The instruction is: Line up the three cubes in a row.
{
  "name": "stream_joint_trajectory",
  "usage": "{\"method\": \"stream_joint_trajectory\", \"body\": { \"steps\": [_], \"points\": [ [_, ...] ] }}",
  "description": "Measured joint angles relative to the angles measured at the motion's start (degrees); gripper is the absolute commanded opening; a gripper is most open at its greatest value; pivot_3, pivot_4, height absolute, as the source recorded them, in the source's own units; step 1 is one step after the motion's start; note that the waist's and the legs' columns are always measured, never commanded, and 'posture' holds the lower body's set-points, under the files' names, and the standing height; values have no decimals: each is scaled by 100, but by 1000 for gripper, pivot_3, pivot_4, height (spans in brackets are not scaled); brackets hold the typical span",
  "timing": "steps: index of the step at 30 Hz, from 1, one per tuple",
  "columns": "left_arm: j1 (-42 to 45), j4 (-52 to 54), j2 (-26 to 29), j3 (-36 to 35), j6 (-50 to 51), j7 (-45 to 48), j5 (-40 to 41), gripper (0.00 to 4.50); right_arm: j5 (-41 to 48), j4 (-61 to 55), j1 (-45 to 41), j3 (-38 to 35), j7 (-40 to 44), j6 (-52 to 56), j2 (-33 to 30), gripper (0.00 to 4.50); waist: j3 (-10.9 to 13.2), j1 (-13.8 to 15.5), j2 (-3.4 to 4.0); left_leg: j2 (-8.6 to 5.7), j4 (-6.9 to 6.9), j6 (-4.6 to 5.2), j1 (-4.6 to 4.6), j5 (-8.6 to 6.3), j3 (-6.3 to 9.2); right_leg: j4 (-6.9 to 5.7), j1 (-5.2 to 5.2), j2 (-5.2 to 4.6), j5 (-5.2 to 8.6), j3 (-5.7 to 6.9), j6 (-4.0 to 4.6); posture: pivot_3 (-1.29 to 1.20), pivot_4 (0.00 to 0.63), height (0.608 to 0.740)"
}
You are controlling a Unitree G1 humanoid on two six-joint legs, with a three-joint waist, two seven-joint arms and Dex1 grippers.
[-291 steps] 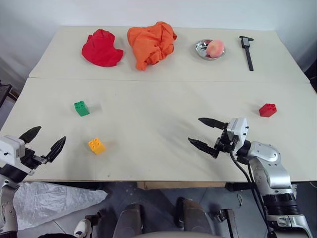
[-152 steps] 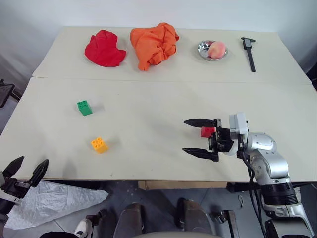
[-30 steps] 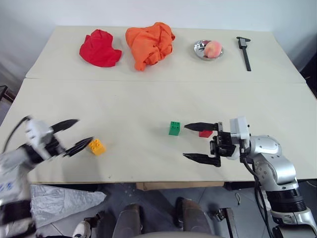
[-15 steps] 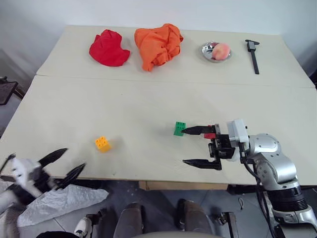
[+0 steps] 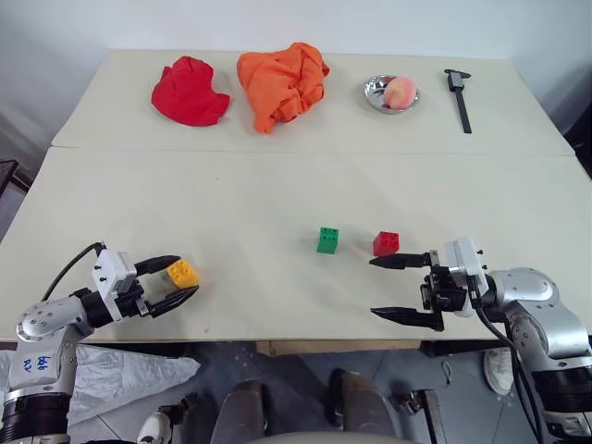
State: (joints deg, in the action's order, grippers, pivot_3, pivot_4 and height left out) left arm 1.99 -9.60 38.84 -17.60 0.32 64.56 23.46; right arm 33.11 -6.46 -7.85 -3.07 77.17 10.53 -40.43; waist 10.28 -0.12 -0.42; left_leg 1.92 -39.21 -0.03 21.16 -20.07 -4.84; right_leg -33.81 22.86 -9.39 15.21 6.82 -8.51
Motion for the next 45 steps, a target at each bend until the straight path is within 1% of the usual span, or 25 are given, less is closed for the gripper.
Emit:
{"method": "stream_joint_trajectory", "body": {
  "steps": [4,5,8,10,13,14,16,18,20,22,25,28,35,40,45],
  "points": [
    [174,-74,55,91,-80,290,0,1663,0,-7,221,-185,-85,-68,0,4500,0,22,-1,0,-1,0,1,0,1,-1,0,0,0,0,0,0,150,740],
    [227,-75,119,112,-81,376,0,1493,-1,-8,250,-217,-92,-81,-1,4500,0,17,0,0,-2,0,0,0,0,-1,0,0,0,0,0,0,150,740],
    [568,-86,372,334,13,696,-2,1504,-1,-18,398,-343,-109,-155,-3,4500,0,20,0,0,-2,0,0,0,0,-2,0,0,0,0,0,0,150,740],
    [1308,-316,530,663,132,1053,-13,1504,-4,-16,482,-451,-117,-176,-65,4500,0,88,-1,-2,-7,2,4,2,2,-3,-1,0,-1,1,-1,0,150,740],
    [2264,-580,602,958,117,1427,-58,1504,0,-24,514,-586,-114,-201,-137,4500,0,100,0,-2,-7,2,1,2,-3,-2,-1,0,-1,-1,-2,0,150,740],
    [2722,-887,523,1178,8,1611,-180,1504,-2,4,550,-642,-111,-211,-162,4500,-2,119,3,-3,-8,2,1,2,-5,-4,-1,2,-1,0,-2,0,150,740],
    [3645,-1627,191,1640,-307,1984,-484,1504,-3,9,528,-658,-105,-228,-169,4500,-2,169,3,-6,-13,4,5,3,-6,-3,-2,3,-2,2,-5,0,150,740],
    [4577,-2701,-325,2061,-802,2145,-829,1504,-4,12,480,-666,-94,-264,-175,4500,-2,182,2,-9,-27,6,10,2,-6,0,-7,3,-7,1,-13,0,150,740],
    [5146,-3605,-666,2318,-1288,2147,-1104,1504,-3,12,450,-684,-94,-289,-178,4500,-1,150,1,-9,-28,14,11,-3,-11,5,-7,2,-9,0,-17,0,150,740],
    [5505,-4412,-902,2496,-1709,2146,-1375,1504,-4,24,479,-715,-109,-295,-179,4500,0,79,-1,-7,-17,16,7,-4,-24,14,-5,2,-10,0,-18,0,150,740],
    [5746,-5329,-1147,2659,-2219,2142,-1746,1504,-4,-2,594,-834,-199,-298,-179,4500,1,19,-3,-7,-5,16,6,-4,-25,19,-2,2,-10,1,-19,0,150,740],
    [5823,-5883,-1295,2692,-2489,2138,-1962,1504,-4,-55,791,-894,-313,-300,-178,4500,5,14,-9,-7,-5,17,9,-4,-25,20,-2,1,-10,1,-19,0,150,740],
    [6043,-6304,-1605,2592,-2724,1875,-2197,1504,2,-395,1106,-995,-587,-317,-124,4500,5,105,-10,-7,-21,22,11,-7,-24,17,-3,-1,-13,-2,-24,0,150,740],
    [6069,-6329,-1682,2538,-2788,1744,-2361,1504,9,-499,1183,-1021,-667,-321,-112,4500,5,165,-10,-6,-36,23,12,-8,-22,9,-5,-1,-13,-3,-24,0,150,740],
    [6203,-6494,-1753,2486,-2767,1480,-2518,1504,15,-509,1301,-1085,-667,-352,-112,4500,5,166,-10,-6,-55,29,14,-11,-21,3,-10,-3,-15,-5,-29,0,150,740]
  ]
}}
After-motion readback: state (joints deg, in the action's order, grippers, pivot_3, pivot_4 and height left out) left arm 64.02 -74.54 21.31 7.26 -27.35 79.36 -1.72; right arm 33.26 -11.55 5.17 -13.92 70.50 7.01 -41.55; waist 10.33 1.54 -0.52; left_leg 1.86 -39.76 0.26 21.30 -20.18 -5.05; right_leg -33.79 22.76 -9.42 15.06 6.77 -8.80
